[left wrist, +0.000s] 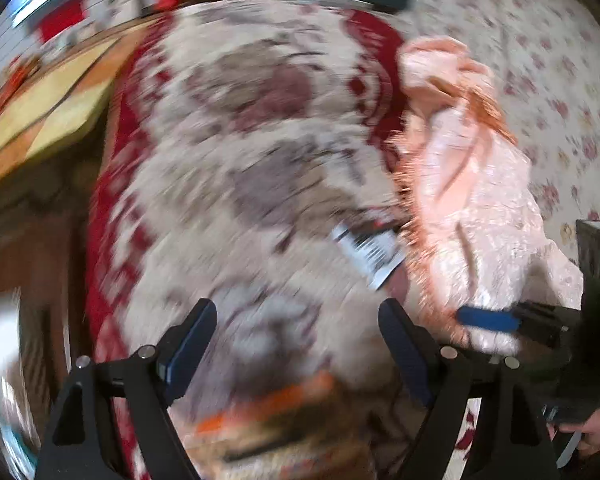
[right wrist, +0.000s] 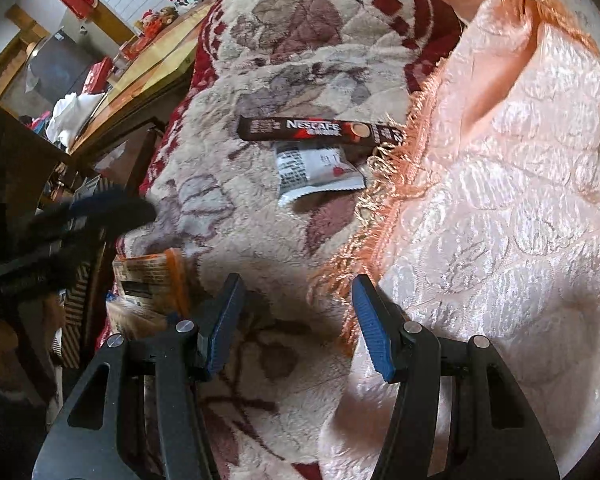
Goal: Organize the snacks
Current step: 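Move both grippers back over the remaining snacks on the blanket, then grasp the brown Nescafe stick with the left gripper while the right grasps the white sachet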
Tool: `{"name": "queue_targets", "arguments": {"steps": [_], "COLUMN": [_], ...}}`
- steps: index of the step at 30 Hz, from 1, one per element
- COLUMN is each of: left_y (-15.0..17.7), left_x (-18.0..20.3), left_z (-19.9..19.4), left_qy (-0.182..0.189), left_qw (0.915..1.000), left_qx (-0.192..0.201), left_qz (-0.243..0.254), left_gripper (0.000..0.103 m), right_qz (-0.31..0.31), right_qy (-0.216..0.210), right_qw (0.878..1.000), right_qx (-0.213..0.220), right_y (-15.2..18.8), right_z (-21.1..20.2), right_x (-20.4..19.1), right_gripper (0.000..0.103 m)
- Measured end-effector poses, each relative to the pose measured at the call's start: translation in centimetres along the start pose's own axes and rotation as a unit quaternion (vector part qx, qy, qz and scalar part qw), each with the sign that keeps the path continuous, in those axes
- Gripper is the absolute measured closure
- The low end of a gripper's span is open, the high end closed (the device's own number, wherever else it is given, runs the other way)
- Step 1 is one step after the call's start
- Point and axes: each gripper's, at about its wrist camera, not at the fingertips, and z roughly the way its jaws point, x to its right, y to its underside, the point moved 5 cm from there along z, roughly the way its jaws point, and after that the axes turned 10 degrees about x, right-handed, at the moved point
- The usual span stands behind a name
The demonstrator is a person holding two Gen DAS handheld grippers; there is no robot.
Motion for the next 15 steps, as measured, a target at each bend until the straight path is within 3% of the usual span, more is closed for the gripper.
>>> {"name": "queue_targets", "arguments": {"steps": [4,9,15], "left_y": [-2.6,-4.6,-4.6], "left_x": [2.8,5.8,8.1], "left_z": [3.4,7.8,11.9], "left_qy": [0.012,0.028,0.004], "left_qw": [0.9975,0.9925,0.9789], "left_qx": [-0.011,-0.042,-0.083], "left_qz": [0.068,0.112,0.187], "left_gripper": [0.018,0.018,0.018], "right_qz": [0.01,0.023,0.032], "right_qy": [-0.008,-0.025,-0.032], "right_qw": [1.0,0.999,0.999], "right_qx": [0.009,0.012,0.008], "right_y": [-0.1,-0.3,-0.4], "right_z": [0.0,0.3,0.7], "right_x": [0.7,1.0,1.2], "right_gripper": [0.047,0.047,0.047]}}
